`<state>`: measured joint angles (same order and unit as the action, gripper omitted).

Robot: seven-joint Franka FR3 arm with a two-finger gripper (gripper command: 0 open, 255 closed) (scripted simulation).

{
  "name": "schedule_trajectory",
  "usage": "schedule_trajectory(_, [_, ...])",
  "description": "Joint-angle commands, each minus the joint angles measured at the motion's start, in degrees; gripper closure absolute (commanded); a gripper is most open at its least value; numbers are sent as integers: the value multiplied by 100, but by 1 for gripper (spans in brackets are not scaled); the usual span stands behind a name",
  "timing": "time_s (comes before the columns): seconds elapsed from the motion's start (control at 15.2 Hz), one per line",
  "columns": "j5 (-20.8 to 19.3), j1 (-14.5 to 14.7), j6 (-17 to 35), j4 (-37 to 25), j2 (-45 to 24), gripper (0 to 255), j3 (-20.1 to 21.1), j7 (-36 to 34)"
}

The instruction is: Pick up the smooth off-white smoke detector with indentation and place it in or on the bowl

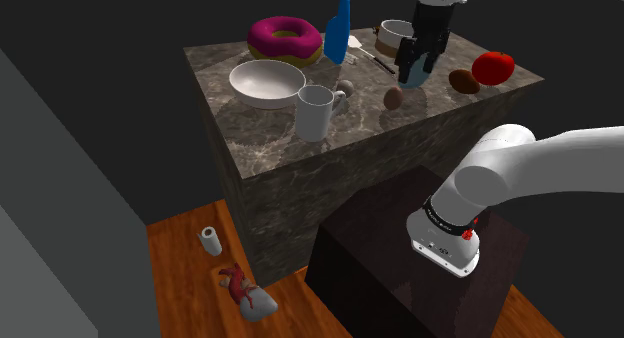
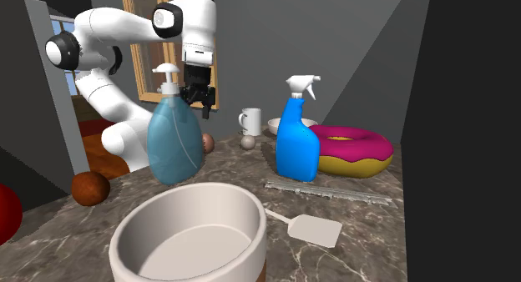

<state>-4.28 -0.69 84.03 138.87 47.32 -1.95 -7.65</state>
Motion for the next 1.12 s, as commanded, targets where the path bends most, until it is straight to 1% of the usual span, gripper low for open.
schedule_trajectory(0.0, [0, 0, 0, 0, 0, 0, 0, 0])
schedule_trajectory(0.26, [379, -57, 698, -2, -498, 0, 361, -856])
schedule_trajectory(0.46, [592, -110, 1221, -98, -947, 0, 614, -1472])
schedule_trajectory(0.86, [815, -269, 2192, -524, -1984, 0, 1072, -2661])
schedule_trajectory(1.06, [821, -269, 2375, -400, -2033, 0, 1090, -2695])
